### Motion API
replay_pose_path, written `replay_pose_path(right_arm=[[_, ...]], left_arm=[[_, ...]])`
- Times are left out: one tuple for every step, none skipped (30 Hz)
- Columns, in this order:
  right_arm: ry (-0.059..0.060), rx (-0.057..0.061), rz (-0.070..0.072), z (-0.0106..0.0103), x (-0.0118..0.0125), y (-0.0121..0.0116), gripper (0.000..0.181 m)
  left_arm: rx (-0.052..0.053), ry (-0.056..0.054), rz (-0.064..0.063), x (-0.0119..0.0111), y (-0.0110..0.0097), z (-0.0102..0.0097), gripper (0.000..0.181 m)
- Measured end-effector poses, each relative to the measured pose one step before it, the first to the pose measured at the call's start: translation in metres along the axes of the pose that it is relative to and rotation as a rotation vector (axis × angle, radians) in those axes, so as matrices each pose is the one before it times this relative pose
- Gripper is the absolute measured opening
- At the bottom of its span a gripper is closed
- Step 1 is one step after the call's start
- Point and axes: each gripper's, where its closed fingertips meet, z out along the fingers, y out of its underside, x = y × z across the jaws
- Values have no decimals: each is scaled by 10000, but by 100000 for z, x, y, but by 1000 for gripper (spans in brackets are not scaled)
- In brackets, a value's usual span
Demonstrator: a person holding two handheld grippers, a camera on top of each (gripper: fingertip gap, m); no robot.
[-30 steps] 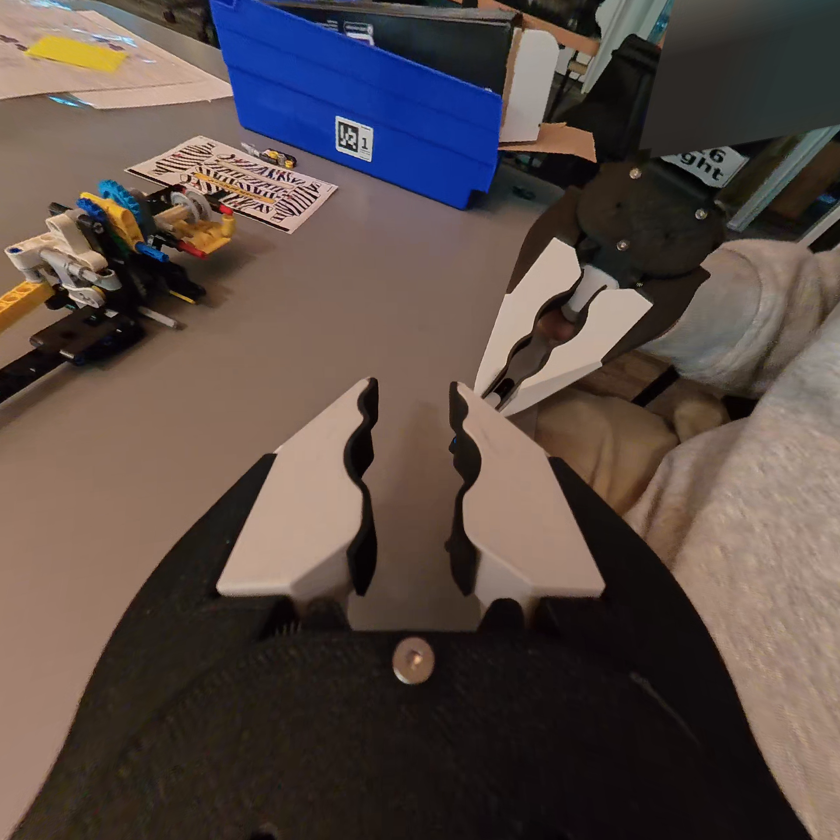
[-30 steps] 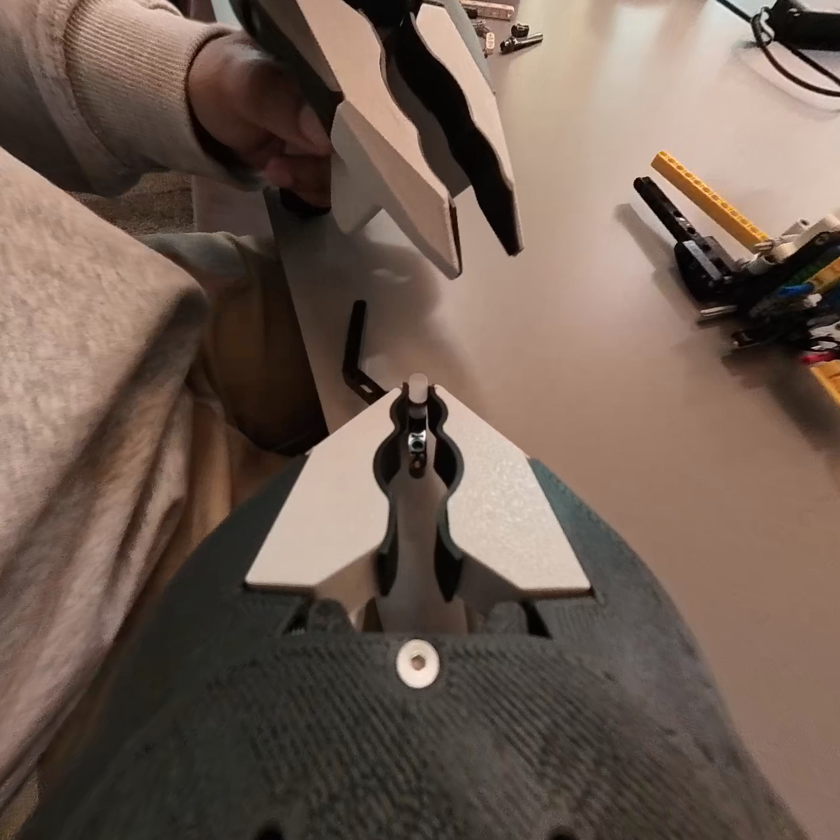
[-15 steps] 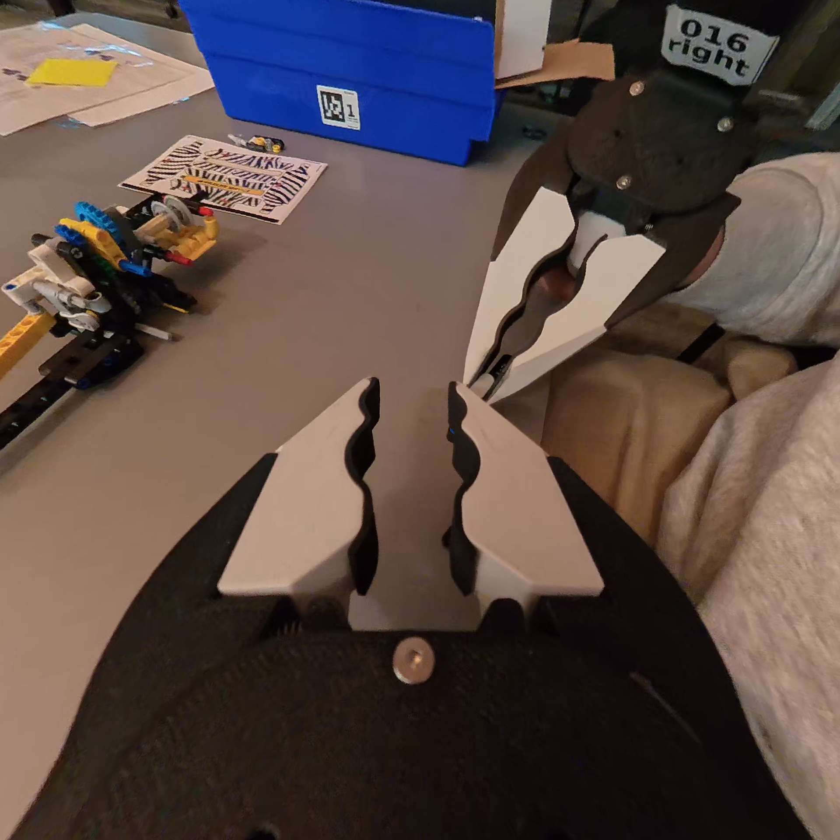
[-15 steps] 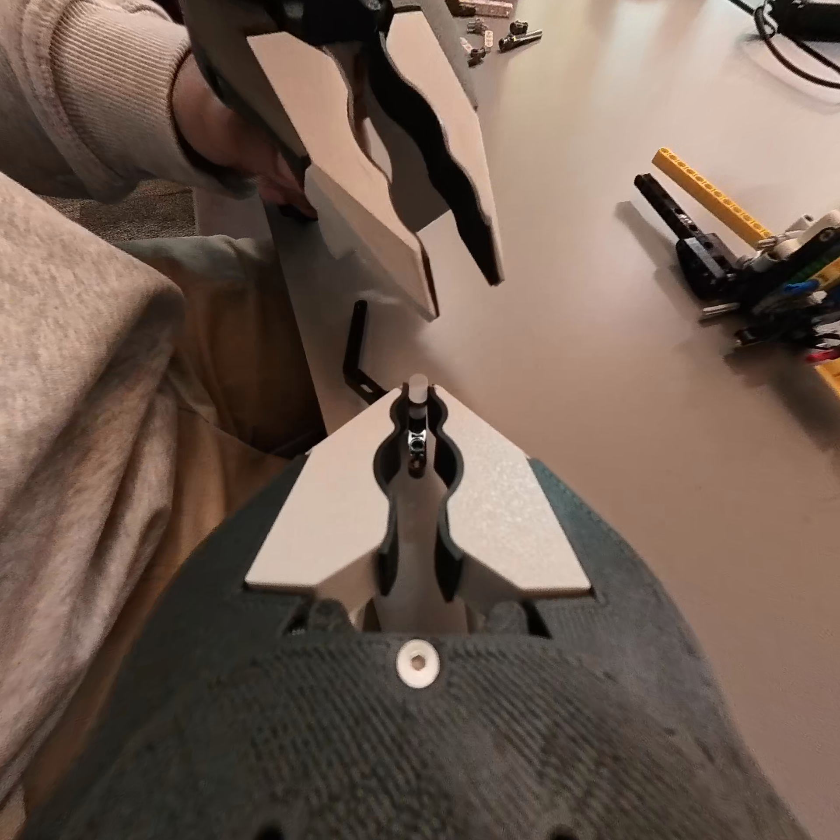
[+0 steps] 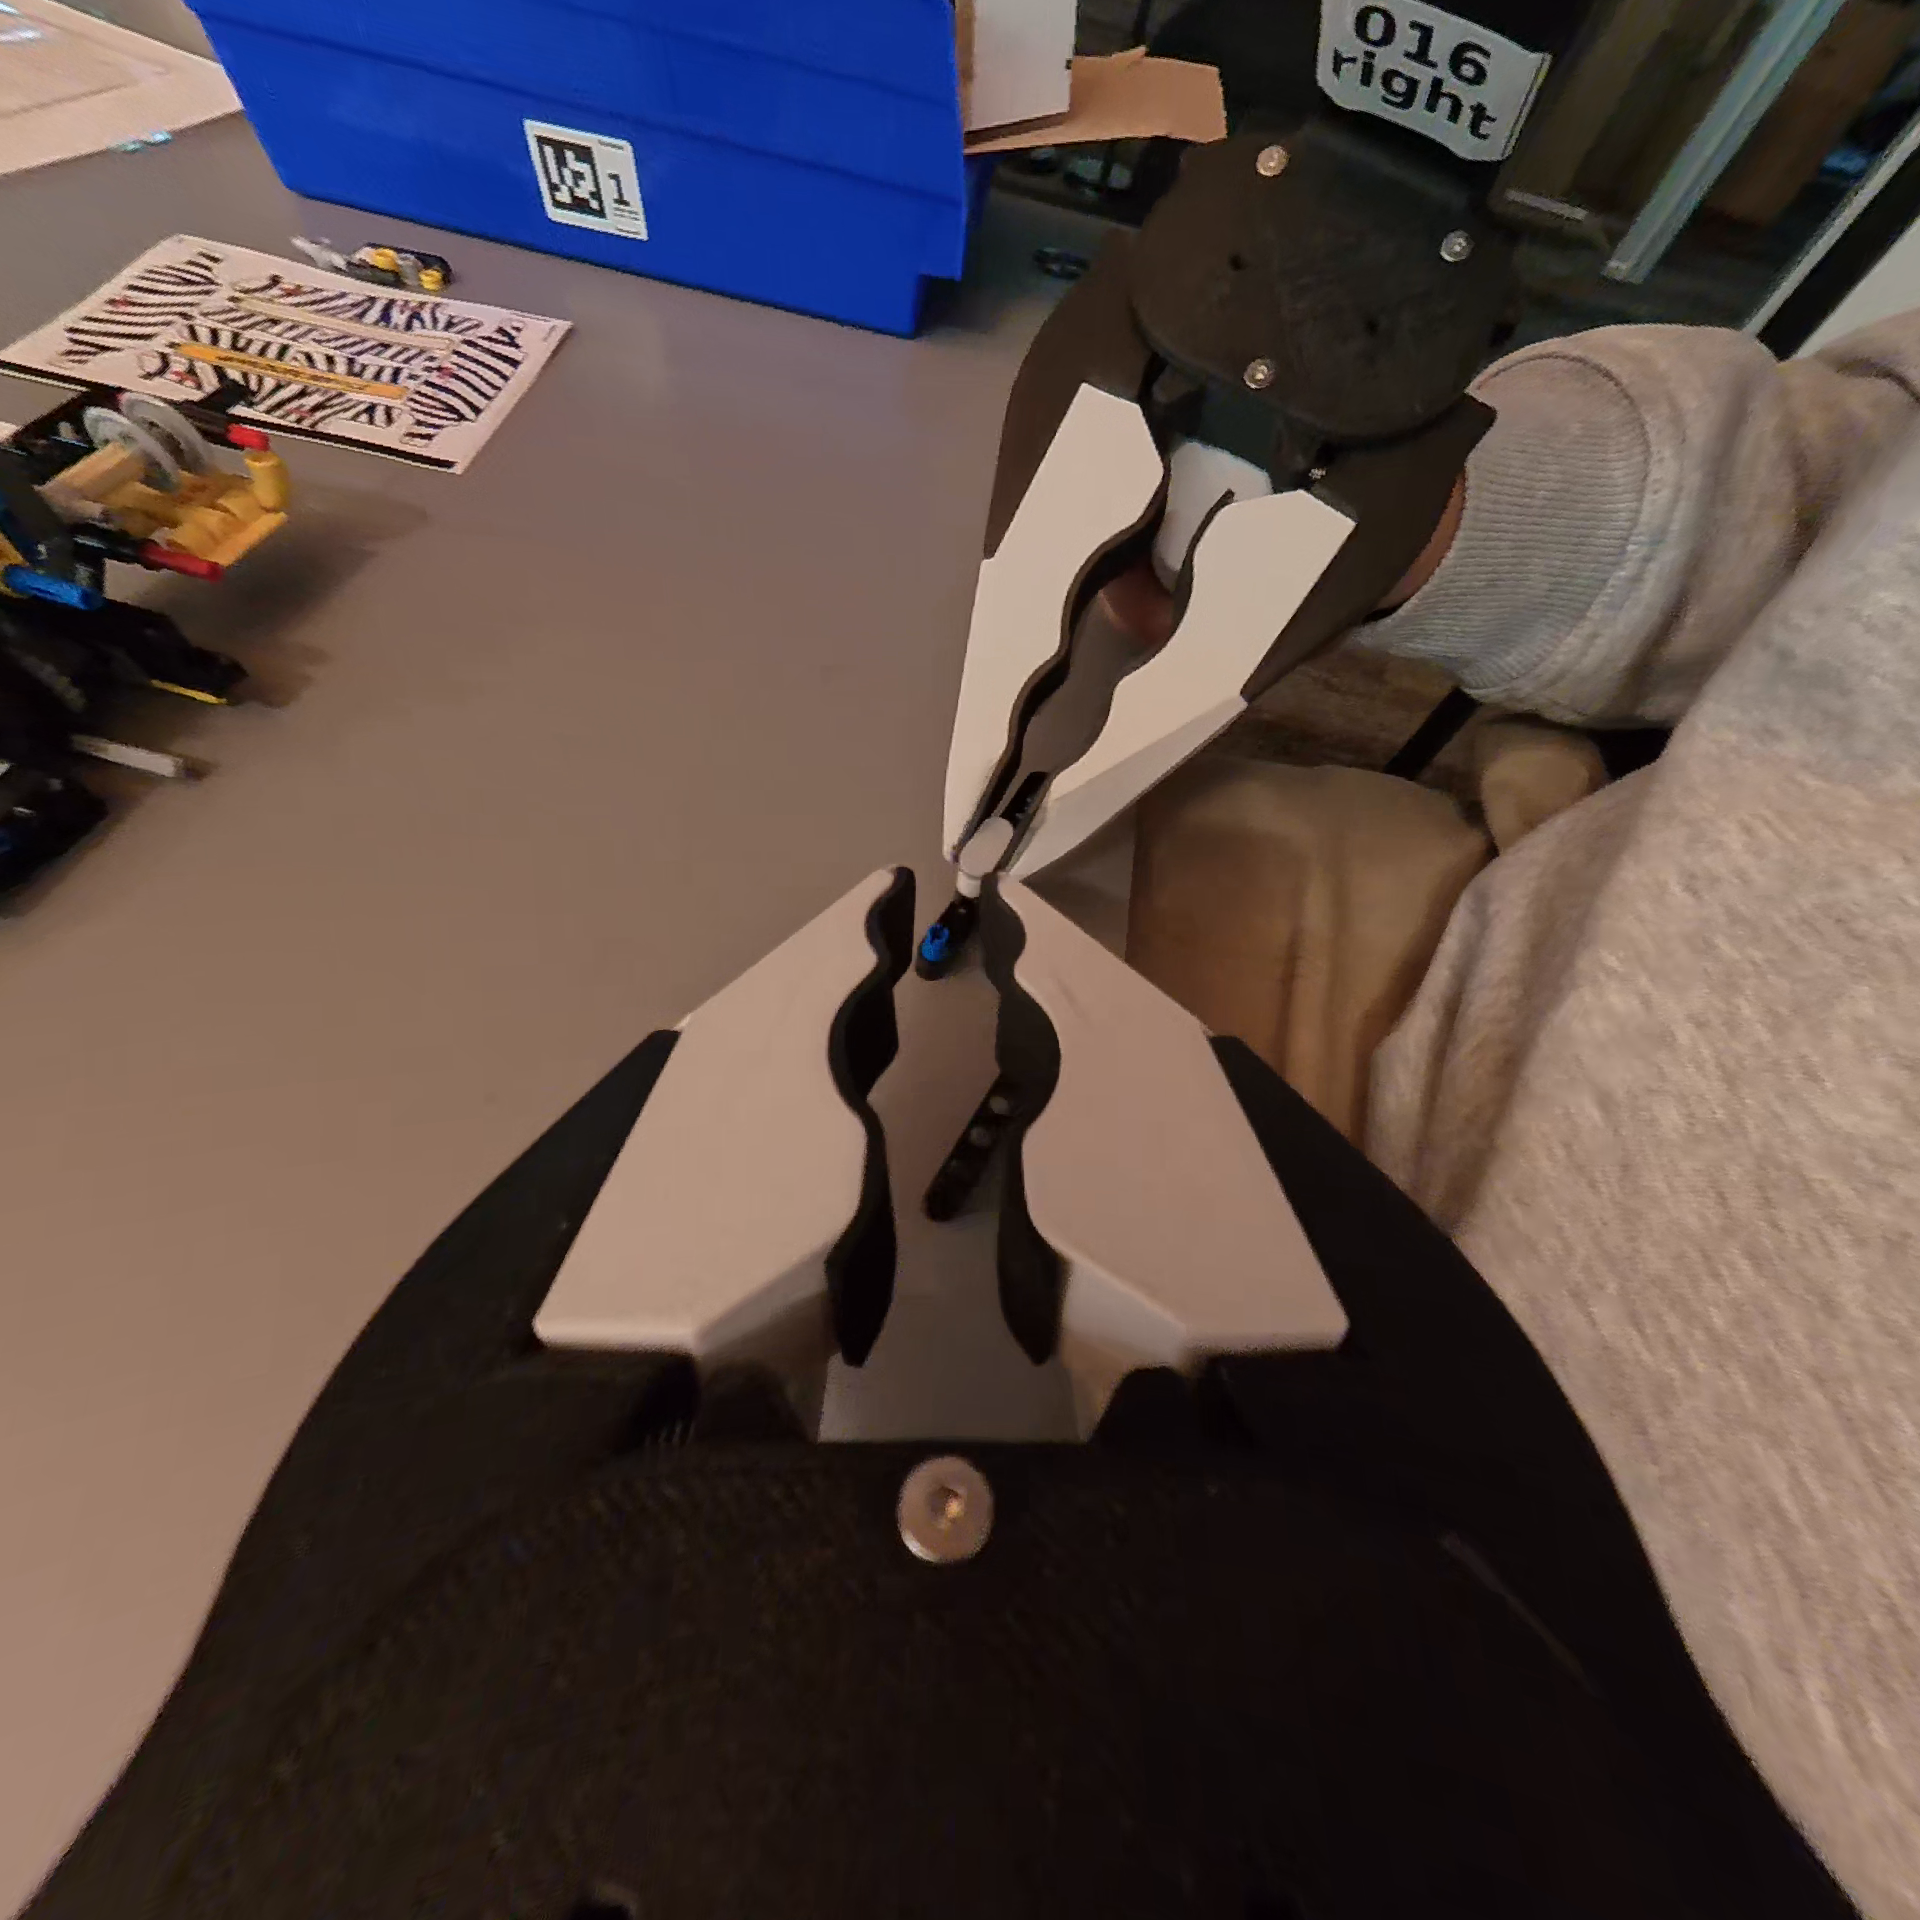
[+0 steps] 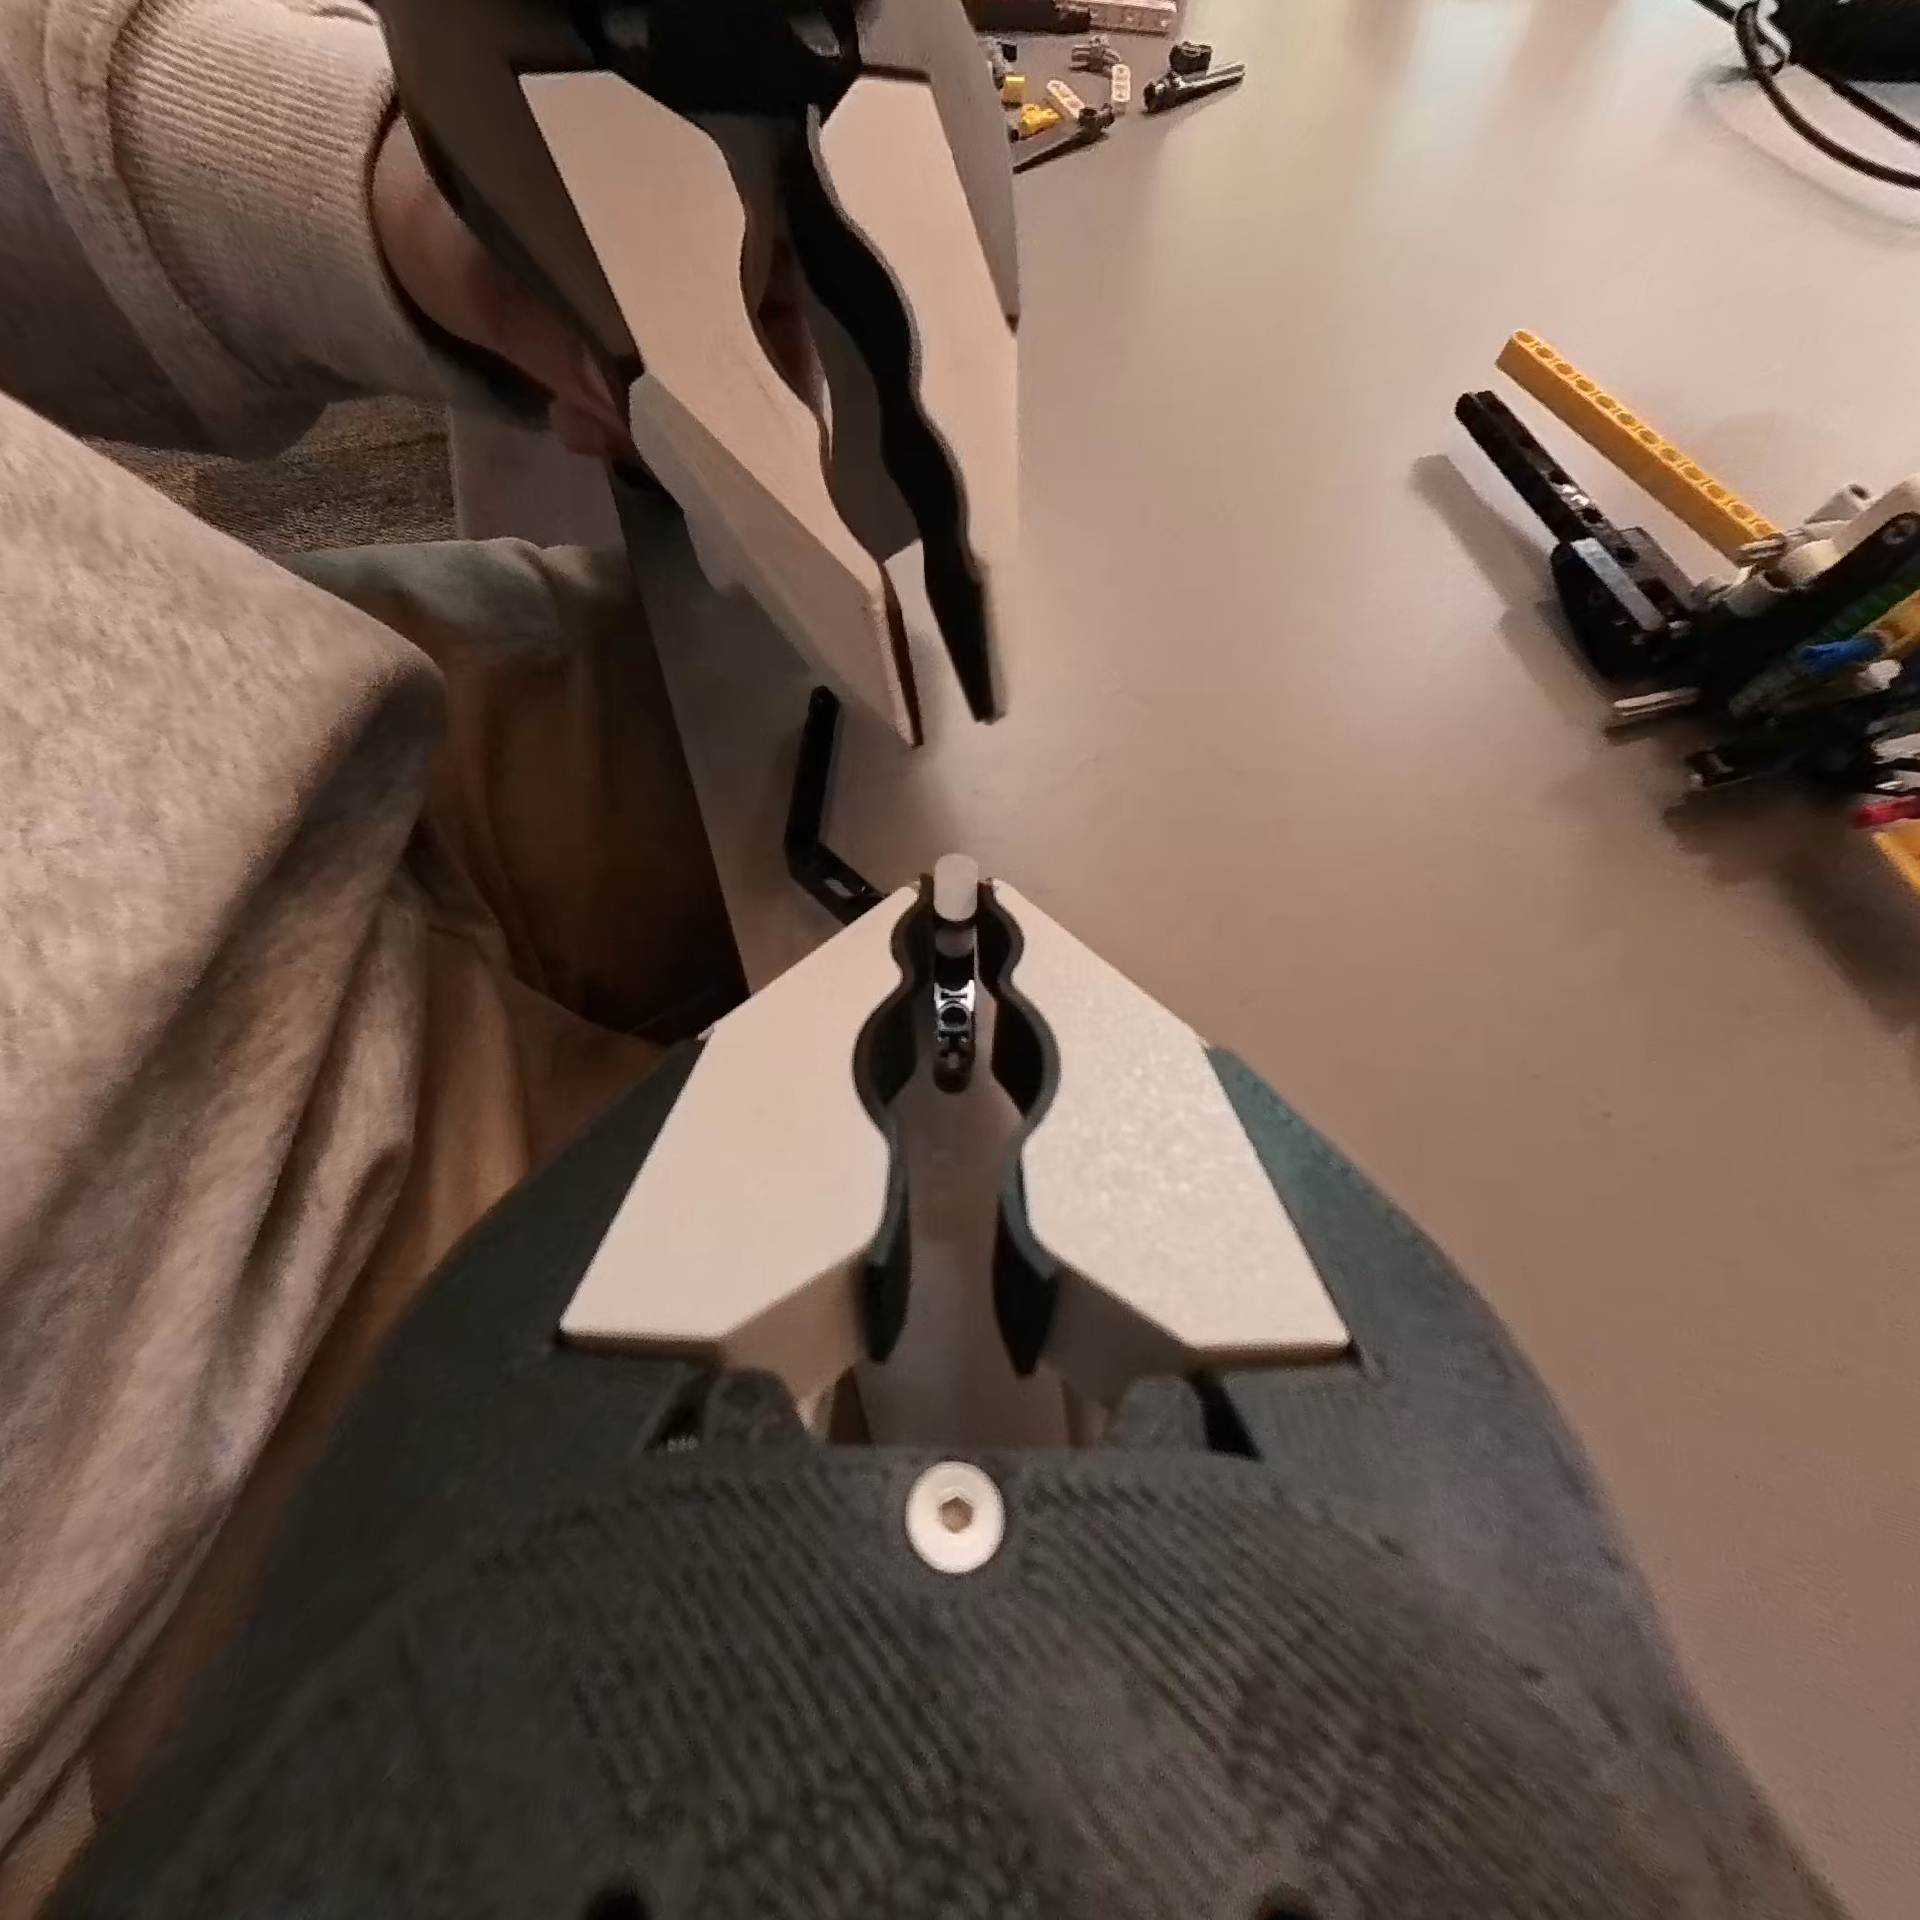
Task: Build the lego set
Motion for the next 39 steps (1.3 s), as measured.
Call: replay_pose_path(right_arm=[[14, 1, -17, 1, -4, 8, 7], [5, 0, -4, 3, 1, -2, 7], [0, 0, 2, 8, 3, -5, 7], [-15, -4, 13, 2, 6, 5, 7], [-31, -7, 19, 4, 6, -4, 7], [-45, -9, -1, -5, -4, 3, 7], [-59, -12, -32, 7, 6, -2, 7], [-68, -13, -26, 10, 3, -2, 7], [-80, -2, 12, 5, 5, 5, 7], [-97, 2, 55, 7, -4, 1, 7], [-108, -1, 39, -2, -8, -5, 7], [-108, 1, 18, -1, -7, 3, 7], [-105, -3, 36, -2, -2, 5, 7], [-95, -1, 42, -1, -15, 1, 7], [-87, -2, 53, -11, -17, 8, 7], [-78, -3, 52, -20, -7, 13, 7], [-49, 3, 30, -46, -3, 13, 7], [-33, 2, 8, -47, 8, 27, 7], [-20, 2, -4, -43, -5, 14, 7], [-14, -5, -8, -28, -12, 35, 7], [-11, -31, -13, -29, -7, 72, 7], [-33, -52, -22, -6, -46, 102, 7], [-5, 0, 12, -20, 6, 13, 7], [-14, -1, 4, -18, -19, 1, 7], [-13, -1, 10, -2, -3, 1, 7], [-11, -4, 33, -10, 14, 8, 7], [-46, -32, 70, -14, -1, 69, 7], [-57, -45, 113, -67, 49, 121, 9], [-28, 25, 180, -136, 142, 33, 12], [-91, 53, 215, -191, 92, 4, 14], [-116, 102, 272, -221, 88, -68, 14], [-156, 160, 292, -227, 32, -167, 15], [-167, 193, 299, -244, 1, -225, 14], [-158, 202, 319, -217, 11, -243, 14], [-183, 197, 332, -188, -25, -250, 13], [-215, 168, 338, -120, -113, -203, 13], [-155, 125, 385, -56, -36, -154, 12], [-110, 72, 430, 0, -10, -65, 10], [-132, 20, 405, 40, -110, 24, 9]], left_arm=[[-38, 78, 64, 214, 56, 41, 10], [-60, 70, 118, 266, 69, 72, 8], [-72, 37, 153, 255, 75, 99, 7], [-51, -16, 164, 190, 26, 122, 6], [20, -91, 117, 52, -94, 117, 5], [108, -75, 73, 37, -231, 94, 4], [140, -30, 10, 26, -283, 83, 3], [77, 9, -73, -21, -178, 112, 2], [-68, 29, -153, -81, 38, 182, 0], [-192, 98, -183, -60, 222, 234, 0], [-194, 118, -201, -56, 228, 209, 0], [-108, 126, -201, -48, 101, 166, 0], [3, 145, -199, 4, -60, 116, 0], [60, 146, -185, 6, -116, 59, 0], [36, 124, -180, -22, -81, 50, 2], [-30, 101, -180, -78, 12, 63, 3], [-85, 66, -173, -126, 92, 95, 5], [-96, 56, -154, -118, 102, 104, 6], [-102, 88, -127, -46, 97, 119, 7], [-138, 82, -115, -20, 159, 133, 8], [-164, 81, -105, 13, 193, 156, 9], [-31, 120, -120, 86, -18, 82, 9], [3, 100, -150, 60, -84, 33, 8], [-66, 73, -129, 24, 13, 55, 7], [-45, 73, -88, 59, -15, 29, 7], [-32, -5, -67, -27, -24, 13, 6], [-63, -16, -63, -11, 8, 14, 6], [-91, -33, -48, -19, 53, 25, 6], [-66, -19, -20, 14, 13, 35, 5], [-35, -43, -11, -1, -27, 30, 5], [-31, -82, -21, -74, -23, 17, 5], [-17, -51, -38, -52, -32, 6, 5], [-16, -21, -33, -34, -18, -13, 5], [-3, -12, -37, -37, -13, -12, 5], [5, 25, -37, 20, -18, -12, 4], [-17, 18, -39, -1, 20, -12, 5], [0, -24, -62, -73, -22, -15, 5], [9, -28, -56, -53, -59, -28, 4], [-13, -31, -52, -45, -37, 0, 4]])
